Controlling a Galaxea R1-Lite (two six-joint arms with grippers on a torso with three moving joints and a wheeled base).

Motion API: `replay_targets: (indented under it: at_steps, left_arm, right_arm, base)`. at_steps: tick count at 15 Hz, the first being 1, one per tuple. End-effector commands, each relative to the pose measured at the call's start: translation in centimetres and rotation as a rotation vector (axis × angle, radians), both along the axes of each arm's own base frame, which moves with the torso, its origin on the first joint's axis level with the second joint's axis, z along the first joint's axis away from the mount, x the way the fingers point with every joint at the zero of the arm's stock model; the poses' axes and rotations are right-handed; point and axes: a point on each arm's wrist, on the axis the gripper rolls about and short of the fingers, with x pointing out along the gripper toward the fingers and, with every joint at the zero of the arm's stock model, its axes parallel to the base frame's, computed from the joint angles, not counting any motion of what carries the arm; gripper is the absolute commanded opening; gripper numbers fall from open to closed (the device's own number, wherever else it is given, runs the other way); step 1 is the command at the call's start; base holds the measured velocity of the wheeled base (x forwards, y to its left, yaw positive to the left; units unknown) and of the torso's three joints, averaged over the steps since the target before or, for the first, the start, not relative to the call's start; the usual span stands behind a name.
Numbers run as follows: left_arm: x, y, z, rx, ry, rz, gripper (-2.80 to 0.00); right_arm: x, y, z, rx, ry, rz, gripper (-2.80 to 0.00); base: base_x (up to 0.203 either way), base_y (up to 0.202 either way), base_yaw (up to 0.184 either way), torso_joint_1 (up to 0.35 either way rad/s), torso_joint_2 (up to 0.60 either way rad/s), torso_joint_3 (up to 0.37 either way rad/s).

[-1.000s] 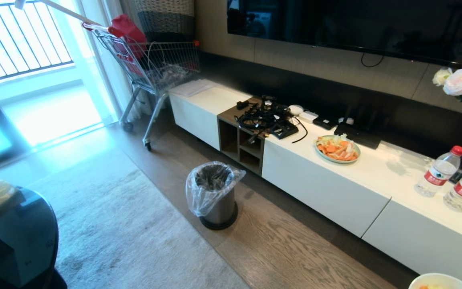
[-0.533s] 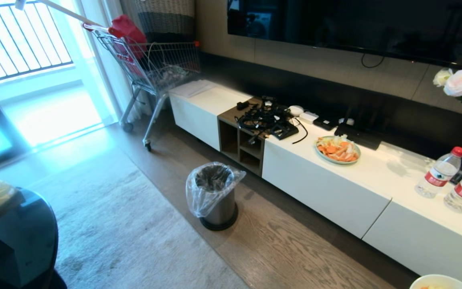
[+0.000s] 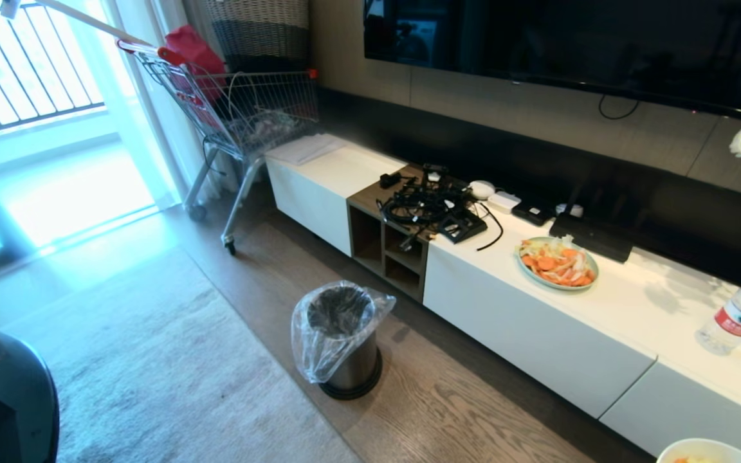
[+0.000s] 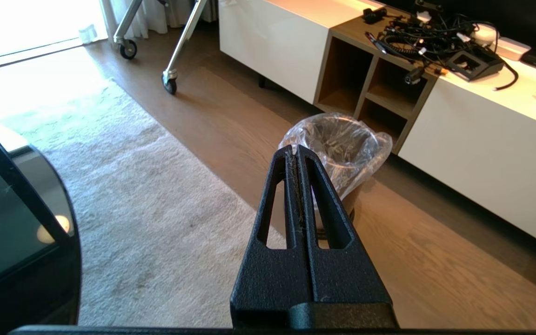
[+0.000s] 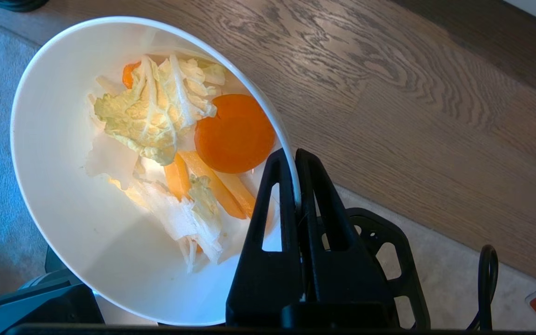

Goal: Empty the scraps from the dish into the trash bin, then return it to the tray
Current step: Move the bowl over the trash can

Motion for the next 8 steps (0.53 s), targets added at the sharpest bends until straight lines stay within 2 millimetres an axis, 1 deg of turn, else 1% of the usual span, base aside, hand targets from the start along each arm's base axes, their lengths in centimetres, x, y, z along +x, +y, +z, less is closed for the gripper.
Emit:
replay_targets:
  at_steps: [1,8]
  left_arm:
    - [0.00,0.00,-0.01,-0.001,0.000,0.000,-2.80]
    - [0.00,0.00,-0.01,-0.001,0.000,0.000,-2.80]
  right_arm:
    - [-0.16,-0.02,-0.02,0.001,-0.002,-0.002,-2.80]
    - [-0.26,-0.04,-0.04,0.002,-0.002,-0.002,-2.80]
  base:
    - [0.186,0.000,0.002,0.005,0.00,0.000]
    - [0.184,0.000,0.003,0.003,0.00,0.002]
